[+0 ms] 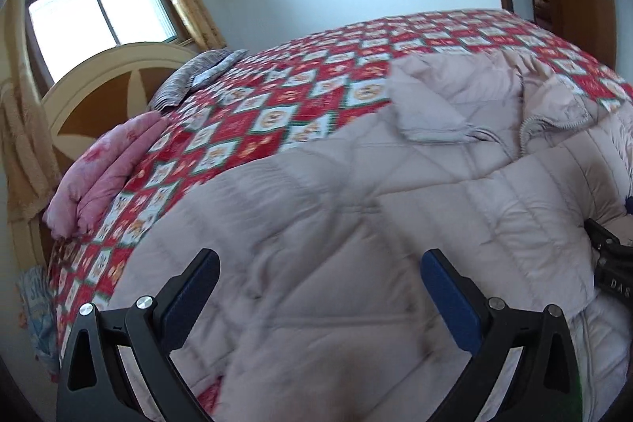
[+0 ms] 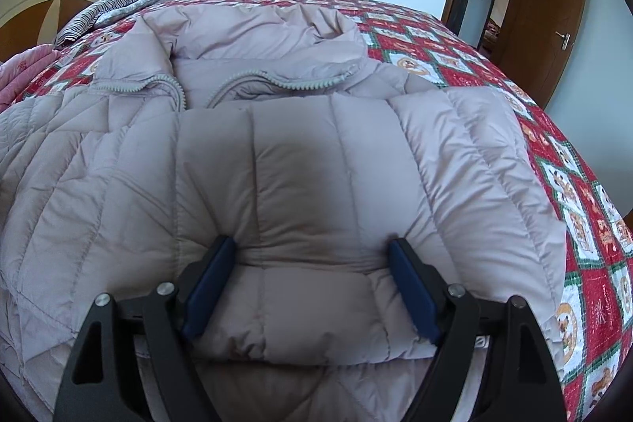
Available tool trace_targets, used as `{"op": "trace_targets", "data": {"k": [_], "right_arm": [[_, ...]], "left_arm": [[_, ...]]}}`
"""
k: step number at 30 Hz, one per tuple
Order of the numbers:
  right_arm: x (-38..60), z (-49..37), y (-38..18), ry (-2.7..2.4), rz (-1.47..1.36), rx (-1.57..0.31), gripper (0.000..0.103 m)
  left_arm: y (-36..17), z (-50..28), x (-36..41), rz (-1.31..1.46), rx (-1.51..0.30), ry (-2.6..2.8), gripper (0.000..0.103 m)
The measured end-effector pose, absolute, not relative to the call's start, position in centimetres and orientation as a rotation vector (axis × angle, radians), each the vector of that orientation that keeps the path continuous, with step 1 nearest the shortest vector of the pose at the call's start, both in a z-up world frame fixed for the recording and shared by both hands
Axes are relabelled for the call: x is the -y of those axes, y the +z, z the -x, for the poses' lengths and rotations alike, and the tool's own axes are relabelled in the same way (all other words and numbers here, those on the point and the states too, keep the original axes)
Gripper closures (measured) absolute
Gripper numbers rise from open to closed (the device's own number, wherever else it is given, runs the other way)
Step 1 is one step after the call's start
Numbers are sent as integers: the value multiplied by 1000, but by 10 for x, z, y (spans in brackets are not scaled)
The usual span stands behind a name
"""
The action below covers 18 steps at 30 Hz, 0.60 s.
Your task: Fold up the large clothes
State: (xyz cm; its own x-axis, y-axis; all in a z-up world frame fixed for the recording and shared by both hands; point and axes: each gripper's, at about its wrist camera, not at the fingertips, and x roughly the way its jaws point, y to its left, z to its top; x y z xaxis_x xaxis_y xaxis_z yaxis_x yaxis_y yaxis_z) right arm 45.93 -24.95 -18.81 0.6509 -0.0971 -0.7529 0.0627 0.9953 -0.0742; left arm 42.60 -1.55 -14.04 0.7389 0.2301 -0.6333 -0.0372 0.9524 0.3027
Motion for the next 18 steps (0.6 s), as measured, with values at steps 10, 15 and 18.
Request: {"op": "trace_targets", "data": {"k": [10, 15, 18], "right_arm": [[251, -457, -187, -83, 27, -850, 20], [251, -457, -187, -82, 26, -849, 19], [251, -456, -187, -82, 25, -846, 19]], "left_arm": [[-137, -377, -118, -248, -726, 367, 1], [-139, -342, -181, -210, -697, 516, 1], [-142, -313, -222, -160, -693, 584, 1]]}}
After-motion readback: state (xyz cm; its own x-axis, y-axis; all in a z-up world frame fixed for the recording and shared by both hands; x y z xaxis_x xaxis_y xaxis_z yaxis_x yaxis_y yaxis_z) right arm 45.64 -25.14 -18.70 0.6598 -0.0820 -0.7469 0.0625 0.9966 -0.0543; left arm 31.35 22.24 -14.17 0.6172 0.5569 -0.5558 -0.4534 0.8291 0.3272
